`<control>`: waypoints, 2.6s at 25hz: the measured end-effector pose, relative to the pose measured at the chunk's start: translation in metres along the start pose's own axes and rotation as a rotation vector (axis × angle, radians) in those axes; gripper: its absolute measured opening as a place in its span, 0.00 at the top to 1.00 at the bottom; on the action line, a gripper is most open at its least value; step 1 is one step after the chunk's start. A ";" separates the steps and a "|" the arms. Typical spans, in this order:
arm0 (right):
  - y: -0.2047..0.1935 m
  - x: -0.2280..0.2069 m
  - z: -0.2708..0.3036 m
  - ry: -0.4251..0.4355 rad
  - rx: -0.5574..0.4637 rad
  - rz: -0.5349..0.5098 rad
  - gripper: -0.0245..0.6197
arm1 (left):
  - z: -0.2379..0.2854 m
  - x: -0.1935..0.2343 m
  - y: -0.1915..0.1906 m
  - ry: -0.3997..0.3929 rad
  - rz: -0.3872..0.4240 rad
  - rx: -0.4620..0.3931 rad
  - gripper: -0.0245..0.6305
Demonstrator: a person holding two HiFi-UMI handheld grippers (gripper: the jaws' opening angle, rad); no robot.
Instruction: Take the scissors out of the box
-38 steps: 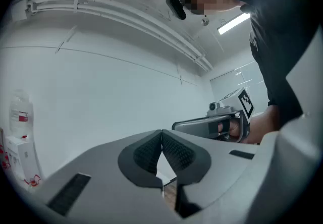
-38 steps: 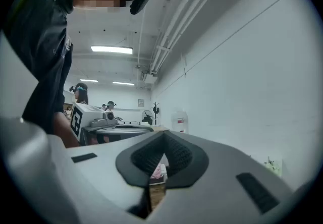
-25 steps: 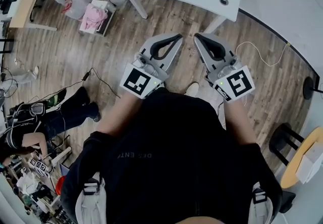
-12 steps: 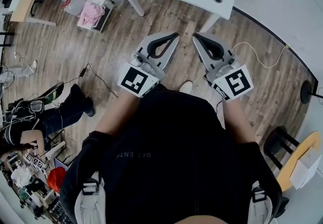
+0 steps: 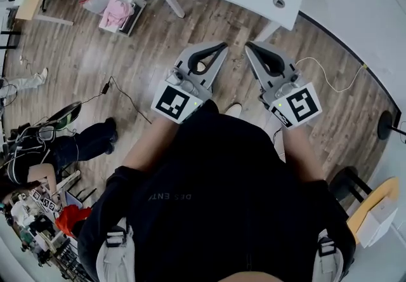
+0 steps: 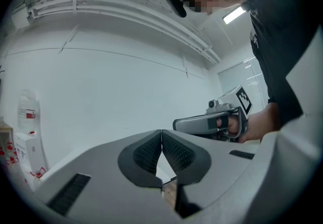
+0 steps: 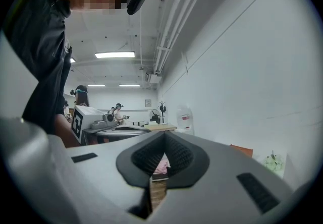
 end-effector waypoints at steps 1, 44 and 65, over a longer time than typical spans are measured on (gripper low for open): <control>-0.002 -0.003 0.008 -0.003 0.005 0.004 0.97 | 0.002 0.009 -0.003 0.000 -0.004 0.002 0.93; -0.048 -0.154 0.327 -0.141 0.116 -0.030 0.97 | 0.070 0.368 -0.073 -0.141 -0.064 -0.016 0.93; -0.120 -0.293 0.453 -0.023 0.452 -0.182 0.91 | 0.160 0.467 -0.085 -0.023 -0.088 -0.044 0.93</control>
Point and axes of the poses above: the fingertips, and each gripper's own axes: z forward along the fingers, x to its left, y out of its top, the point moved 7 cm from there along -z, backward along the fingers, and after that the axes turned 14 degrees about -y, right-handed, at the moved point
